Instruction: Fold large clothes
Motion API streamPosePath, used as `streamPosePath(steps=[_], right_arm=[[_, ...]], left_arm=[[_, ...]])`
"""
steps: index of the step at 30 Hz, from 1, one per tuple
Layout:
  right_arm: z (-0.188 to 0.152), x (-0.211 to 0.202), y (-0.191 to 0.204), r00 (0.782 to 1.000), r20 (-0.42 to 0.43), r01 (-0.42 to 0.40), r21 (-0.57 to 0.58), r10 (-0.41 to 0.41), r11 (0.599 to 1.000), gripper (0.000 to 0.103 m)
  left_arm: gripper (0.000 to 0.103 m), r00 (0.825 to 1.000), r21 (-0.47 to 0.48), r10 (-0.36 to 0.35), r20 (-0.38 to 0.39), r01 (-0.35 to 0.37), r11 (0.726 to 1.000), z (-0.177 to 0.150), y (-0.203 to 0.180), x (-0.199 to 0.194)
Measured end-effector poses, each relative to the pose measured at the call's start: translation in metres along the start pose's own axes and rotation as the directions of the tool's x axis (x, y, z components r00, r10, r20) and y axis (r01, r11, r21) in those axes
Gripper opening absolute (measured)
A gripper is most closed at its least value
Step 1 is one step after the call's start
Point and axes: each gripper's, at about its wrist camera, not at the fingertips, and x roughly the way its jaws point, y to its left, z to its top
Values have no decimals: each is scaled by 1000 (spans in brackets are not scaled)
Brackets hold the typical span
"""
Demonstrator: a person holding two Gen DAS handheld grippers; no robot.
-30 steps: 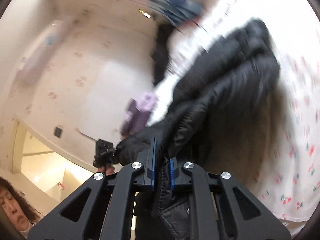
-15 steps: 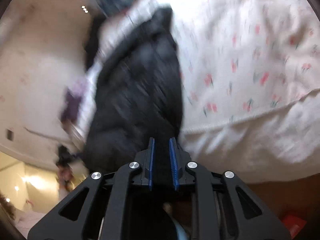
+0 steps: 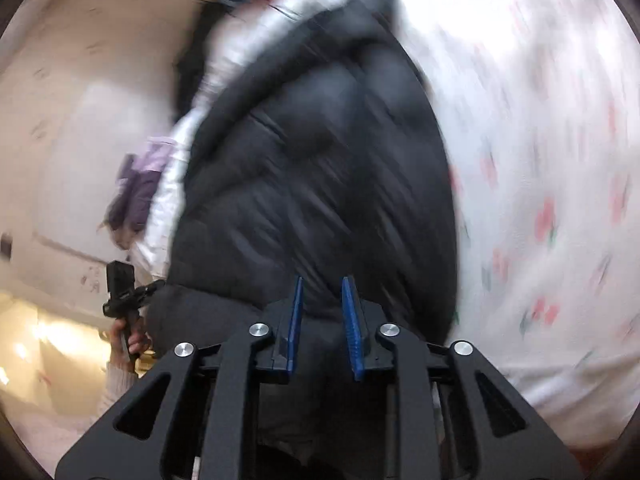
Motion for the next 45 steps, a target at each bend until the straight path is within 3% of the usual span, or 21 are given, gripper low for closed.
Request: streamPosePath(steps=[1,3,5,9,12,16,19,20,21,22,23,25,27,32,35,37,38,40,42,44,45], right_arm=[[24,-5,12,998,60,40,-53,-37,998,34],[72,-3,31,982,158,123,-133,-101,984,77],[127,27,28,976,166,165,-158,-139,974,90],[207,78,-44,980,104,166,62,-172,984,90],[230,87,-81,981,94,153,148,-168,977,90],[242,116,-116,991,54,111,211,-125,971,90],[248,137,-121,996,77,28,204,-45,979,90],[251,143,-120,996,83,-5,197,-12,980,84],[250,149,-113,996,90,-35,180,19,983,54],[250,150,-109,995,97,-36,175,19,984,37],[250,148,-101,993,116,-40,163,22,986,21],[249,132,-81,984,176,-35,101,16,994,13],[251,104,-64,970,241,-59,69,41,996,9],[269,29,-15,941,337,0,-55,19,998,8],[268,16,-13,935,351,79,-65,-51,995,9],[265,31,-42,942,300,151,15,-149,988,12],[264,49,-68,950,216,209,90,-224,974,18],[260,69,-103,938,82,313,219,-337,924,25],[248,47,-114,922,190,278,281,-337,919,27],[235,22,-94,881,333,276,213,-335,937,29],[231,19,-85,887,368,239,157,-281,958,38]], left_arm=[[58,999,33,-13,43,12,999,16,-12,-12],[68,991,90,1,134,-13,996,59,-36,-26],[82,977,109,9,213,-33,994,101,-50,-26],[82,971,6,90,223,-94,996,192,-30,23],[82,975,-99,59,214,-39,994,235,2,50],[82,979,-179,45,197,-9,984,263,20,101],[86,992,-241,25,123,6,971,271,33,140],[86,995,-250,29,96,-4,968,271,34,151],[85,997,-251,29,73,-10,968,271,32,159],[81,997,-239,36,70,-18,971,271,26,163],[65,996,-222,38,85,-19,975,270,20,162],[38,992,-191,39,116,-16,981,269,4,153],[27,984,-141,24,177,1,990,270,-12,136],[21,937,3,-73,343,77,997,280,-73,79],[22,935,60,-49,351,29,998,285,-97,83],[27,962,55,13,274,-29,998,292,-98,118],[32,973,37,83,216,-93,995,295,-93,144],[32,977,-2,196,88,-197,980,298,-78,191],[35,979,-25,185,89,-184,983,295,-72,202],[45,979,-11,154,130,-154,988,293,-75,197],[45,978,5,153,140,-156,988,293,-76,196]])
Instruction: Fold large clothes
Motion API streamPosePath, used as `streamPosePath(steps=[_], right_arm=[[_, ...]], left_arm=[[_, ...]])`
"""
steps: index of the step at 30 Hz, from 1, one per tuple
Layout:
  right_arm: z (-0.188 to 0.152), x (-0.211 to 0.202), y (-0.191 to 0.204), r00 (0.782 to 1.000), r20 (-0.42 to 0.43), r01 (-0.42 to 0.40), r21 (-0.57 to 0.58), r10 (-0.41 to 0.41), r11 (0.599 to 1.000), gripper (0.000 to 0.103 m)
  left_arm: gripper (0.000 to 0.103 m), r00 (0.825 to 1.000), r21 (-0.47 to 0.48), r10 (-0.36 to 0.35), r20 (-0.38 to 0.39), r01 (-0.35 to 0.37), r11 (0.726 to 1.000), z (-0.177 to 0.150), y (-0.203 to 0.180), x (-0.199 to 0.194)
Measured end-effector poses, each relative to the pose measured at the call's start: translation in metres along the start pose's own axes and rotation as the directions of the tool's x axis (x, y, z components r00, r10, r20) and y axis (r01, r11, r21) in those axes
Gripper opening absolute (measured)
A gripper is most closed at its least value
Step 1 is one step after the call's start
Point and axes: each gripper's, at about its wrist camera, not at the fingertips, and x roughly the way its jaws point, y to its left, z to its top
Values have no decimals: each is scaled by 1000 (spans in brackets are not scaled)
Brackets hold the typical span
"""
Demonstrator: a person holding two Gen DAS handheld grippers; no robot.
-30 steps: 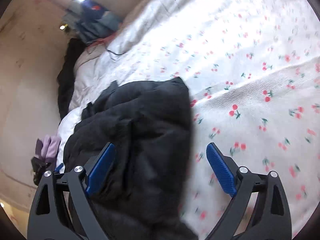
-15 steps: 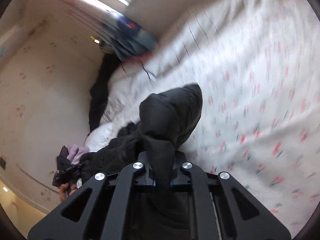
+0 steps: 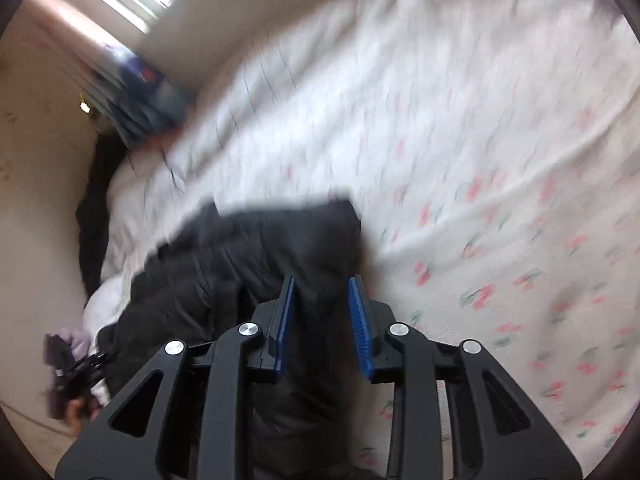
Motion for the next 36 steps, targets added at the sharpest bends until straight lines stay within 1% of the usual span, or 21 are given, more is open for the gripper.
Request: streamPosePath(steps=[1,2,3,5,7,8,9,11,14,17,18,20,22,24,26,28,30,31,33,34,36], right_arm=[[-4,-2,15,998,-13,-68,-68,67,995,44],[-8,6,30,995,-66,-82,-125,74,989,57],[-11,17,38,990,-128,-73,-152,53,986,62],[-19,52,49,963,-264,-90,-141,50,986,62],[-27,78,62,944,-326,-94,-139,44,986,62],[-29,89,74,938,-343,-111,-167,47,980,56],[-32,92,82,935,-350,-136,-192,61,972,24],[-34,87,102,944,-314,-186,-259,100,948,22],[-19,37,140,969,-154,-235,-330,194,914,21],[-1,-2,140,966,-16,-249,-298,256,921,21],[3,-11,131,971,8,-226,-278,237,934,21],[1,-6,124,978,-21,-204,-252,206,946,21],[-7,4,131,975,-80,-219,-249,205,943,21],[-14,8,155,958,-115,-283,-260,262,923,21],[-17,12,183,939,-139,-342,-264,315,902,21],[-20,15,213,918,-172,-392,-264,357,881,22],[-19,15,231,901,-198,-428,-260,386,865,22],[-21,15,239,894,-206,-441,-258,397,860,22],[-25,17,249,884,-218,-458,-236,413,857,22],[-25,19,252,878,-222,-468,-217,423,857,22],[-23,21,249,870,-224,-480,-177,440,859,22]], left_arm=[[45,1000,11,3,4,-3,1000,0,1,-1],[45,1000,8,-3,6,3,1000,2,2,-2],[45,1000,-4,-16,11,16,1000,4,4,-5],[45,998,-45,-51,30,52,998,5,10,-12],[46,996,-74,-75,50,78,994,5,13,-23],[48,995,-87,-76,61,81,993,4,13,-29],[50,995,-91,-78,68,84,992,3,14,-35],[51,993,-83,-80,84,87,993,5,15,-48],[53,985,-85,-104,135,116,990,10,16,-72],[62,966,-81,-161,202,180,980,10,12,-92],[63,960,-79,-186,211,206,975,8,9,-95],[68,941,-53,-280,189,295,954,-2,-7,-95],[70,915,35,-390,108,388,921,-21,-42,-89],[70,916,172,-399,45,387,906,-41,-83,-85],[70,926,340,-378,11,352,872,-65,-123,-87],[70,959,512,-283,29,229,828,-88,-161,-87],[74,972,604,-220,83,127,787,-102,-186,-87],[83,972,629,-210,107,98,771,-107,-194,-87],[87,967,688,-179,184,4,726,-114,-213,-86],[87,958,697,-163,236,-51,715,-115,-223,-85],[90,949,692,-184,255,-46,720,-113,-231,-83]])
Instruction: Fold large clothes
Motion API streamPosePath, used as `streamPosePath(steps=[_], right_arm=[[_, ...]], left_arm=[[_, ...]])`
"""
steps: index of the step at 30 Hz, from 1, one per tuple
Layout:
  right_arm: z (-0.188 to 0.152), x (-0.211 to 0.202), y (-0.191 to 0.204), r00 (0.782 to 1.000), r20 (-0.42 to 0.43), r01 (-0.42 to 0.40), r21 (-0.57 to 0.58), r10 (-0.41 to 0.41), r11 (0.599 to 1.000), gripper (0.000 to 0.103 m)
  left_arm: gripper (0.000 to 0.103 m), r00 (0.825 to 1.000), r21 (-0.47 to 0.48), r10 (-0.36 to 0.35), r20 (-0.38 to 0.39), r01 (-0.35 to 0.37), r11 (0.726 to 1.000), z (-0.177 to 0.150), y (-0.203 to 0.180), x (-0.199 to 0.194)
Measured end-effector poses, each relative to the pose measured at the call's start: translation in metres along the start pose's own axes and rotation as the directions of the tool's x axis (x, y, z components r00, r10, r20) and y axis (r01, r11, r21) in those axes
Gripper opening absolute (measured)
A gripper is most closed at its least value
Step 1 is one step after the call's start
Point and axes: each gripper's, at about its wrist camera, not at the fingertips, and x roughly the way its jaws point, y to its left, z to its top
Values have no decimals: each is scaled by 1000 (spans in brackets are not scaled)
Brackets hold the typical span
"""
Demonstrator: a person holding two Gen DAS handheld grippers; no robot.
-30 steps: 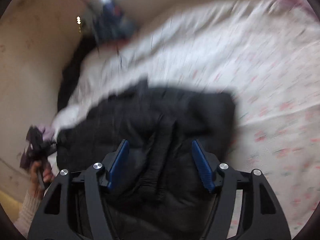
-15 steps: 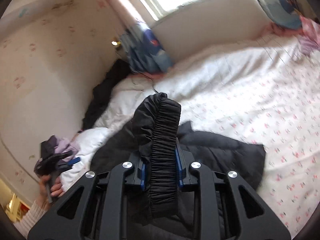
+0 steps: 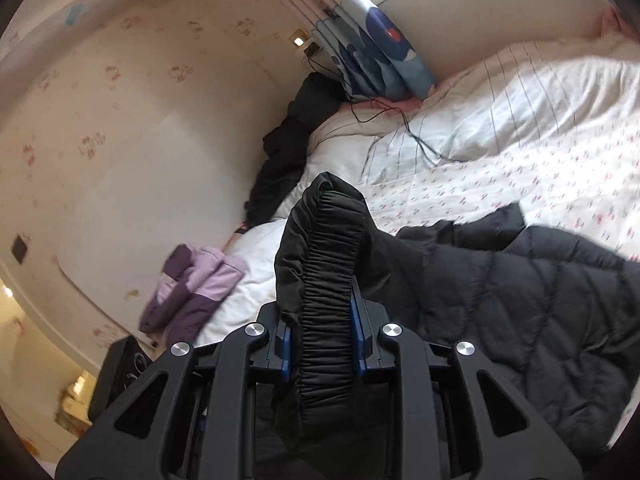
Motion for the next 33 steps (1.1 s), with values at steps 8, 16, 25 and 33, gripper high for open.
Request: streamPosePath(steps=[8,16,25,33], right_arm=[[4,4,14,992,-38,-117,8,117,993,22],[17,-32,-37,973,212,-108,96,86,989,90],[-35,185,-16,877,-184,353,-377,-443,856,90],[-43,253,-41,794,-241,462,-358,-559,811,11]], left_arm=[[82,993,31,108,42,-110,993,21,-28,42],[5,972,-407,189,140,-117,906,31,115,-27],[5,899,-532,295,323,-86,842,63,216,-165],[5,892,-538,297,342,-73,840,55,231,-194]])
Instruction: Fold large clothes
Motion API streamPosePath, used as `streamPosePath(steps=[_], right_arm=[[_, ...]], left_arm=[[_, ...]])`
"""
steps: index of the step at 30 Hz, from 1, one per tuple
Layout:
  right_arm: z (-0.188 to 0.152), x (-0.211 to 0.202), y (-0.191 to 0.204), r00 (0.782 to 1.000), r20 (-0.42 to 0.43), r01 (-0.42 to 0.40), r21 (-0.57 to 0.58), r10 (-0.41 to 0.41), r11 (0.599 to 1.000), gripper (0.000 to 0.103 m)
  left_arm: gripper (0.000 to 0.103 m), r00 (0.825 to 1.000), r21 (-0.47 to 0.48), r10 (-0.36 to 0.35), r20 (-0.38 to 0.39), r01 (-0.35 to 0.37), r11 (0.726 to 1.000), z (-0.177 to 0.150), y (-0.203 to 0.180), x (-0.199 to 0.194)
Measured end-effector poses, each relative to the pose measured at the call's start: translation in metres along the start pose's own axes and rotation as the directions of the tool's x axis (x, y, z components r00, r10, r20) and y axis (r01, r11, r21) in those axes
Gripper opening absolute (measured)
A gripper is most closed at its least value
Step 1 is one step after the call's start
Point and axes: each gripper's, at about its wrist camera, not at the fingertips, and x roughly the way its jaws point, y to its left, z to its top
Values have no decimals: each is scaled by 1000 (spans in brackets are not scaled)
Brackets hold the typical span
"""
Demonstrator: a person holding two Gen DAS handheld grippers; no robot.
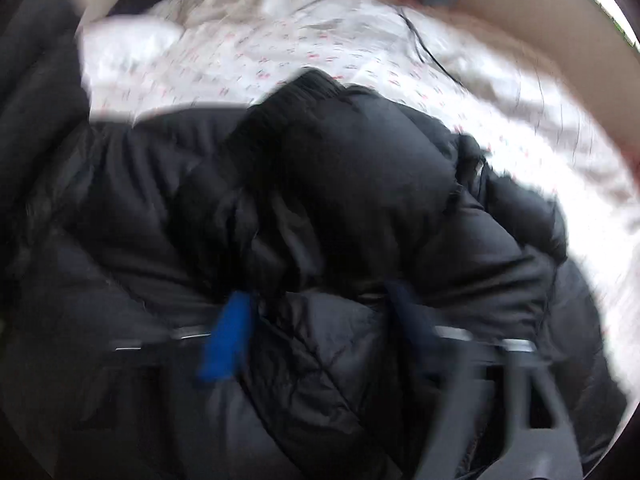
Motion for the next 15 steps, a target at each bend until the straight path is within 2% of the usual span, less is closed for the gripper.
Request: streamPosePath(steps=[1,3,5,6,7,8,9,10,11,12,13,14,15], right_arm=[[0,-11,-10,998,35,-57,60,55,997,9],[0,-36,-18,986,117,-129,82,119,988,8],[0,-55,-6,964,173,-212,40,202,976,8],[0,-64,10,949,195,-248,-16,246,969,8],[-1,-65,23,945,194,-259,-53,264,965,8],[-1,-60,36,951,164,-252,-78,262,965,12],[-2,-36,50,967,65,-237,-104,245,966,31],[-5,-13,58,972,-45,-235,-106,231,966,51],[-12,15,59,965,-160,-223,-71,209,972,76],[-14,15,55,962,-152,-237,-46,228,970,76],[-16,7,45,950,-114,-292,4,291,956,76],[-17,-7,29,925,-52,-370,85,375,925,76],[-22,-29,5,893,40,-449,170,449,877,76]], left_arm=[[5,1000,-3,0,-2,0,1000,-1,4,-1],[5,1000,-18,-2,2,2,1000,0,6,-5],[5,1000,-47,-12,11,12,999,-1,10,-5],[5,1000,-61,-17,15,18,998,-2,11,-5],[5,1000,-69,-22,19,23,997,-3,11,-5],[5,999,-74,-25,20,27,997,-4,10,-4],[5,999,-78,-30,17,32,996,-7,9,-2],[5,999,-82,-40,8,41,996,-8,5,1],[5,999,-83,-48,2,48,995,-11,1,3],[5,998,-82,-59,-4,59,995,-12,-4,5],[5,997,-79,-73,-12,72,994,-13,-10,8],[5,995,-71,-93,-23,91,993,-16,-20,13],[5,994,-62,-108,-34,106,992,-18,-28,19]])
